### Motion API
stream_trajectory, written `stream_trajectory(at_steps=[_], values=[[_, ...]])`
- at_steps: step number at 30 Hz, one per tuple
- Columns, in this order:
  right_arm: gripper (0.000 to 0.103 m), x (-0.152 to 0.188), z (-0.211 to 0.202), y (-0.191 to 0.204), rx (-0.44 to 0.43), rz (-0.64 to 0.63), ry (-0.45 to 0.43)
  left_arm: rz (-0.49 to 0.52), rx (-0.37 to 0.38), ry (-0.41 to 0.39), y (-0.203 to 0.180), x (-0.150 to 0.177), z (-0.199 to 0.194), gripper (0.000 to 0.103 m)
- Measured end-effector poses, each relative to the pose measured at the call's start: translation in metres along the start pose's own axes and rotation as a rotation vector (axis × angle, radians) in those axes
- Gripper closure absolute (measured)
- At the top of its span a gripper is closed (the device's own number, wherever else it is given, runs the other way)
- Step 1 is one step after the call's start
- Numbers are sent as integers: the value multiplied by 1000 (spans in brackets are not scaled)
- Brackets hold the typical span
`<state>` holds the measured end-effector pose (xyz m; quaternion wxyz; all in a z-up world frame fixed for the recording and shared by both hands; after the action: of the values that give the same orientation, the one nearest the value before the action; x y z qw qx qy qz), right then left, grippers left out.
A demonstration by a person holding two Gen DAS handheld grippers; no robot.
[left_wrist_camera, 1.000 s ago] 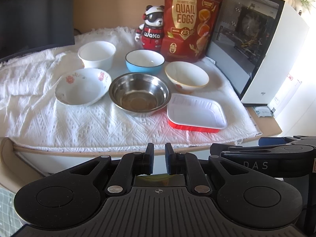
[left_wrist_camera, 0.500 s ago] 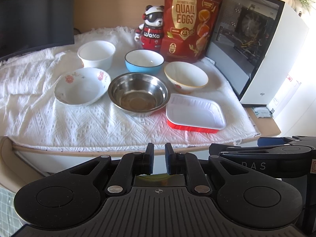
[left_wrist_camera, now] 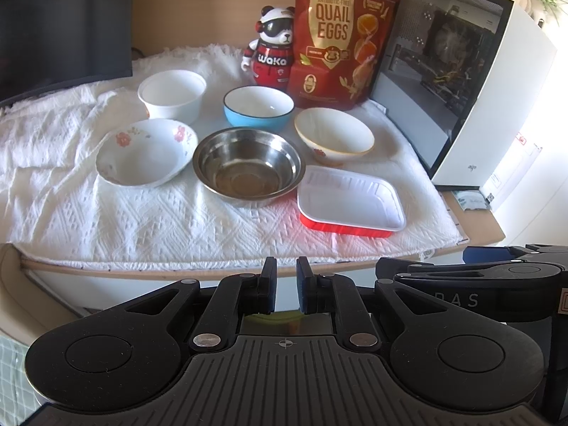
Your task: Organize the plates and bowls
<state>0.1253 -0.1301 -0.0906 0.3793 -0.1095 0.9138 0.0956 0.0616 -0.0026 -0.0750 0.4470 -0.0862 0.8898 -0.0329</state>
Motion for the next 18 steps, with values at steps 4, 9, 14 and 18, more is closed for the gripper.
stream_trajectory(at_steps=[4,9,14,18], values=[[0,0,1,-1,0,2,1,-4,1,4,1,2,1,89],[0,0,1,-1,-1,1,2,-12,0,11,4,0,2,89],[0,0,1,0,0,1,2,-15,1,12,5,-1,2,89],[0,0,1,0,1,0,2,-15,1,12,5,-1,2,89]])
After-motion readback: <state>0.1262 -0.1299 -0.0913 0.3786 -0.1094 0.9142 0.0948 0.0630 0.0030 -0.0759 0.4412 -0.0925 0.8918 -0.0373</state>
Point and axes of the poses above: each gripper's, at about its wrist camera, not at the fingertips, and z roughly the way its jaws point, y to its left, x to its underside, the point moved 9 cm from there along z, roughly the way its jaws point, and after that the axes turned 11 degrees about -y, right-handed, at the moved point
